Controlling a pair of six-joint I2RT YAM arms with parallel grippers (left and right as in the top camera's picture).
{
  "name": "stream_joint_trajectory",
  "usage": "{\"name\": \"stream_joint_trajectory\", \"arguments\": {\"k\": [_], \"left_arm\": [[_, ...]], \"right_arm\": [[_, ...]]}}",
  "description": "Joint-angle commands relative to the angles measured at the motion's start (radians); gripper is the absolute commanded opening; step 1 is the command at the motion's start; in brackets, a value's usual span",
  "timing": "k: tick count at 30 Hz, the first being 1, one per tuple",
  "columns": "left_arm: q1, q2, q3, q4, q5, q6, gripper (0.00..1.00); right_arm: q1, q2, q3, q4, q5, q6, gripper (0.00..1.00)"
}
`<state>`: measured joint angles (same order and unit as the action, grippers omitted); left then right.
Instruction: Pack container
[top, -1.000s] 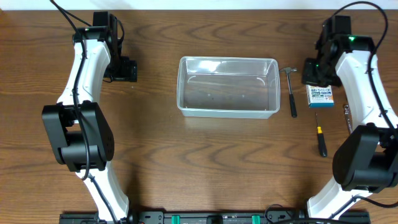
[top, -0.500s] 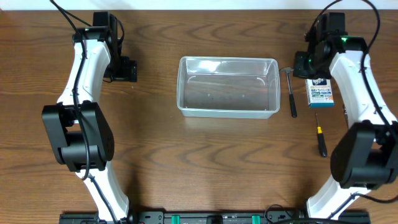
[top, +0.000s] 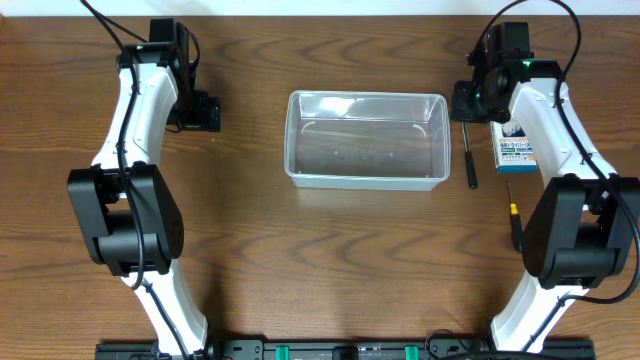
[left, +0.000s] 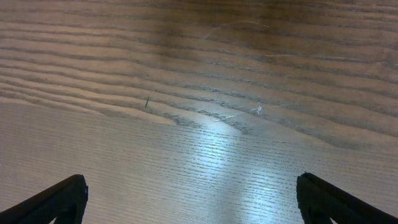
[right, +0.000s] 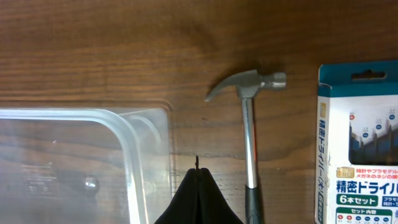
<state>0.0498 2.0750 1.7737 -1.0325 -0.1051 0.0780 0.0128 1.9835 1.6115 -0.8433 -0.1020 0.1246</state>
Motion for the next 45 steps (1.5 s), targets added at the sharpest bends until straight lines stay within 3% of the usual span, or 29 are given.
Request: {"name": "stream_joint_trajectory", "arguments": {"k": [1, 45], "left_arm": [[0.000, 0.018, -0.005, -0.005, -0.008, -0.009, 0.98], [0.000, 0.018, -0.005, -0.005, -0.008, -0.009, 0.98]], "right_arm": [[0.015, -0.001, -0.004, 0.008, -0.023, -0.006, 0.01], [0.041, -0.001, -0.004, 0.040, -0.068, -0.007, 0.01]]}}
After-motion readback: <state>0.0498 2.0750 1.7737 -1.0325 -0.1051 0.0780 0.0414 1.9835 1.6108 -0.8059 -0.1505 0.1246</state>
